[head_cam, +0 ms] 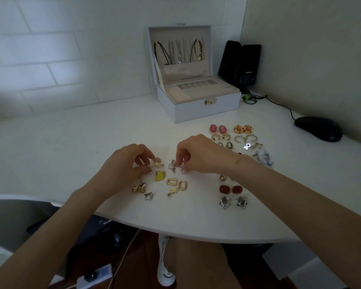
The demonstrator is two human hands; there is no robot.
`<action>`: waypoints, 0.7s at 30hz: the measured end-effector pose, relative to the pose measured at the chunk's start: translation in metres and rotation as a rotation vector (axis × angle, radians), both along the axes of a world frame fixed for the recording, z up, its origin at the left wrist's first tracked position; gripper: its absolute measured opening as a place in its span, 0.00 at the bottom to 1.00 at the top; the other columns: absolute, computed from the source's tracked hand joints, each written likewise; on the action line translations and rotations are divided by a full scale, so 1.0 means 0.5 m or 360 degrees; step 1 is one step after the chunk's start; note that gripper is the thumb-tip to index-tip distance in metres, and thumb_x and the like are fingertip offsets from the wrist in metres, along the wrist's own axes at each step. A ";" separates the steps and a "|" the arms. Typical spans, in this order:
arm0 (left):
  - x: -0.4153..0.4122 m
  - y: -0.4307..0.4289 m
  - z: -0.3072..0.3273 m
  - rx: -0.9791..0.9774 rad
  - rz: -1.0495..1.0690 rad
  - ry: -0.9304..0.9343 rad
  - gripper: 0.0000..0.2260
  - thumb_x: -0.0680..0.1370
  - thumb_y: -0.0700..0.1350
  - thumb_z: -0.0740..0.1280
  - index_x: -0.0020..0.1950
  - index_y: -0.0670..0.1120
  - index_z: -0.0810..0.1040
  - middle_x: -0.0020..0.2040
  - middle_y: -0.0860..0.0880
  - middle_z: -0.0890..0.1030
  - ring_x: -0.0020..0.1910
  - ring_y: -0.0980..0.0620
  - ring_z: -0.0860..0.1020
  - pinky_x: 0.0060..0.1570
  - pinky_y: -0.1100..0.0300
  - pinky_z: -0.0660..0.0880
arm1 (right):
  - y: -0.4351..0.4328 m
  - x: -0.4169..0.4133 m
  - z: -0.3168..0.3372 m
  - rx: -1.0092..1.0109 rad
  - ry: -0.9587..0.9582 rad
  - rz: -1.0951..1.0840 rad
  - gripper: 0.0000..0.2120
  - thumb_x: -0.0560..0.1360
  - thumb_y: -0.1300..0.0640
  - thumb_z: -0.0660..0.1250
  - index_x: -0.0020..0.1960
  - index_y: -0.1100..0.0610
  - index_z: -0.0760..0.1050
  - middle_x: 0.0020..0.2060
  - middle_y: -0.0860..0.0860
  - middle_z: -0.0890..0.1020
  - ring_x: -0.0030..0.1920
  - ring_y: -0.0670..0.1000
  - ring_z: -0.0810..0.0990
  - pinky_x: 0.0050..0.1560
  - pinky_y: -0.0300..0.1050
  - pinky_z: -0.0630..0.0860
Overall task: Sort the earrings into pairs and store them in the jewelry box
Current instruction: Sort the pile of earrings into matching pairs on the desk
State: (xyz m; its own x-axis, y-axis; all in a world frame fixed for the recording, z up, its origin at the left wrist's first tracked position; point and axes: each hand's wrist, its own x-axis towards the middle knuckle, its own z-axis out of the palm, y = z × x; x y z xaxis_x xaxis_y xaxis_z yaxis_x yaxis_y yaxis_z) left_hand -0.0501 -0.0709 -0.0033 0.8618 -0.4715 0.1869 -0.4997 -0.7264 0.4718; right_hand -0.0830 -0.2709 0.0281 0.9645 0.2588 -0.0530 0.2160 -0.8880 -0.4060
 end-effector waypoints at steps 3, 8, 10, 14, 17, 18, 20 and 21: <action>0.001 0.006 0.003 -0.0066 0.0023 -0.0009 0.10 0.73 0.37 0.69 0.49 0.50 0.77 0.45 0.56 0.78 0.44 0.63 0.75 0.39 0.72 0.69 | -0.002 0.001 0.001 0.0019 0.0011 -0.0023 0.13 0.69 0.62 0.73 0.52 0.56 0.77 0.35 0.42 0.71 0.35 0.40 0.70 0.35 0.31 0.66; 0.003 0.017 0.019 -0.0244 0.0182 -0.0111 0.06 0.75 0.37 0.66 0.48 0.48 0.78 0.46 0.55 0.78 0.44 0.62 0.75 0.41 0.74 0.68 | 0.000 -0.004 0.002 0.0007 0.0008 -0.0020 0.08 0.69 0.63 0.72 0.47 0.55 0.80 0.33 0.42 0.71 0.33 0.40 0.70 0.33 0.31 0.66; 0.002 0.022 0.024 -0.0247 0.0206 -0.0137 0.05 0.75 0.38 0.67 0.48 0.47 0.78 0.44 0.54 0.79 0.43 0.62 0.76 0.40 0.75 0.67 | 0.000 -0.008 0.005 0.0047 -0.0023 -0.0022 0.08 0.70 0.66 0.68 0.45 0.54 0.80 0.32 0.42 0.71 0.33 0.40 0.70 0.32 0.32 0.65; -0.001 0.027 0.022 -0.0182 0.0183 -0.0066 0.04 0.74 0.39 0.68 0.47 0.47 0.79 0.43 0.52 0.80 0.43 0.58 0.77 0.42 0.73 0.68 | -0.005 -0.014 0.020 0.0265 -0.0045 -0.0069 0.12 0.70 0.69 0.64 0.43 0.54 0.79 0.32 0.45 0.74 0.33 0.42 0.73 0.37 0.37 0.74; 0.006 0.026 0.010 -0.0079 0.0154 0.0014 0.05 0.73 0.44 0.71 0.47 0.49 0.78 0.44 0.52 0.79 0.43 0.57 0.76 0.43 0.66 0.71 | -0.009 -0.020 0.027 0.0447 0.0017 -0.0075 0.12 0.70 0.70 0.66 0.46 0.54 0.78 0.33 0.48 0.77 0.36 0.44 0.81 0.42 0.42 0.80; 0.008 0.023 0.007 -0.0049 0.0160 0.0043 0.05 0.72 0.45 0.71 0.46 0.50 0.78 0.44 0.52 0.78 0.43 0.57 0.76 0.43 0.65 0.71 | -0.010 -0.023 0.028 0.0465 0.0024 -0.0067 0.13 0.70 0.70 0.66 0.47 0.54 0.78 0.34 0.49 0.78 0.37 0.45 0.82 0.42 0.42 0.81; 0.012 0.018 0.001 -0.0029 0.0180 0.0086 0.03 0.72 0.46 0.71 0.44 0.50 0.78 0.45 0.51 0.78 0.43 0.57 0.76 0.42 0.65 0.71 | -0.010 -0.028 0.028 0.0465 0.0019 -0.0057 0.14 0.69 0.70 0.68 0.48 0.53 0.78 0.37 0.50 0.79 0.40 0.47 0.82 0.43 0.42 0.80; 0.014 0.015 -0.001 -0.0041 0.0191 0.0106 0.03 0.72 0.45 0.71 0.43 0.50 0.78 0.45 0.51 0.78 0.43 0.57 0.76 0.41 0.65 0.71 | -0.011 -0.030 0.028 0.0462 0.0016 -0.0058 0.15 0.69 0.70 0.69 0.48 0.52 0.78 0.38 0.49 0.79 0.41 0.47 0.82 0.44 0.43 0.80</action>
State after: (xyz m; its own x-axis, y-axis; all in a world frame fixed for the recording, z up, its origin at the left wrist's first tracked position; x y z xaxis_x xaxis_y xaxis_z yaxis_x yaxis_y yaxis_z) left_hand -0.0431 -0.0634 -0.0039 0.9226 -0.3600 0.1383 -0.3770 -0.7664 0.5201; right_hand -0.0980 -0.2762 0.0420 0.9733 0.2296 0.0087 0.1807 -0.7416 -0.6461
